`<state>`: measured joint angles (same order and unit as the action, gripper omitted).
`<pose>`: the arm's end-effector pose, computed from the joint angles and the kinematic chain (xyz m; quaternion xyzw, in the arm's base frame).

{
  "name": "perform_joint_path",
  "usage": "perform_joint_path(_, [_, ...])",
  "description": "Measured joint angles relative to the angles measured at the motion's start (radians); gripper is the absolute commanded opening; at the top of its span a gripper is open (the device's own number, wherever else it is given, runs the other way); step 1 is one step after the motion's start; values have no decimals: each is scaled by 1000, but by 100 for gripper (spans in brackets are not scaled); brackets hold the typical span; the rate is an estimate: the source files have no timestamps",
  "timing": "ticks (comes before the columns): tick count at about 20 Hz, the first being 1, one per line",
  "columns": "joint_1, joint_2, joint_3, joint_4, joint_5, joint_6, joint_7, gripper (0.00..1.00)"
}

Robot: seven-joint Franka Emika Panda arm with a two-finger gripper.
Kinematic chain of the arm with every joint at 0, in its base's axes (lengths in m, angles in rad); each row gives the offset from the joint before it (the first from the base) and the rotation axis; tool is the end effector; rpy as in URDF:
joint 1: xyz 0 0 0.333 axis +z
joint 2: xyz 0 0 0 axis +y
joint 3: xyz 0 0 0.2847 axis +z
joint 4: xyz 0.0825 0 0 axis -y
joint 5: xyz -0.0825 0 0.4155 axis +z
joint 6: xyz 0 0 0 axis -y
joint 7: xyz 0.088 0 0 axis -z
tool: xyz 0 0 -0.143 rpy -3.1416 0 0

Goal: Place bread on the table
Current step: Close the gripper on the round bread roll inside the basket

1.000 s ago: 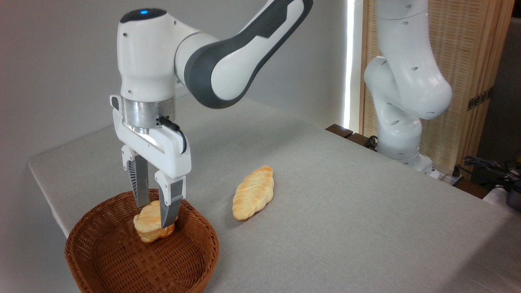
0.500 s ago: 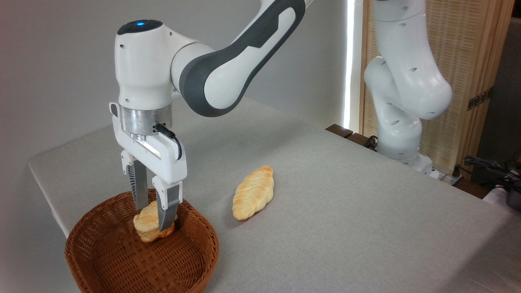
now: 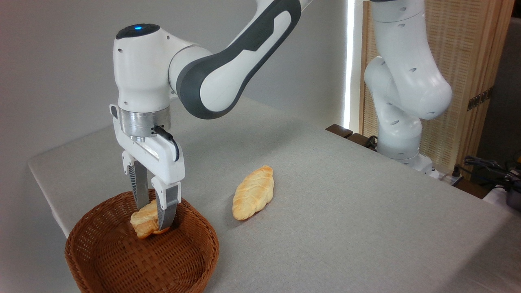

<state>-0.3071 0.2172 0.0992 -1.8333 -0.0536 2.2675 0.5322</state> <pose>0.6500 -0.1421 0.3547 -0.9312 0.3478 -0.1094 0.0059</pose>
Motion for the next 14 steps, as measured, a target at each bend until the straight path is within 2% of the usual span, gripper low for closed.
perform_joint_path(1, [0, 1, 0, 0, 0, 0, 0, 88])
perform_joint_path(3, [0, 2, -1, 0, 0, 0, 0, 49])
perform_joint_path(4, [0, 2, -1, 0, 0, 0, 0, 45])
perform_joint_path(14, [0, 2, -1, 0, 0, 0, 1, 48])
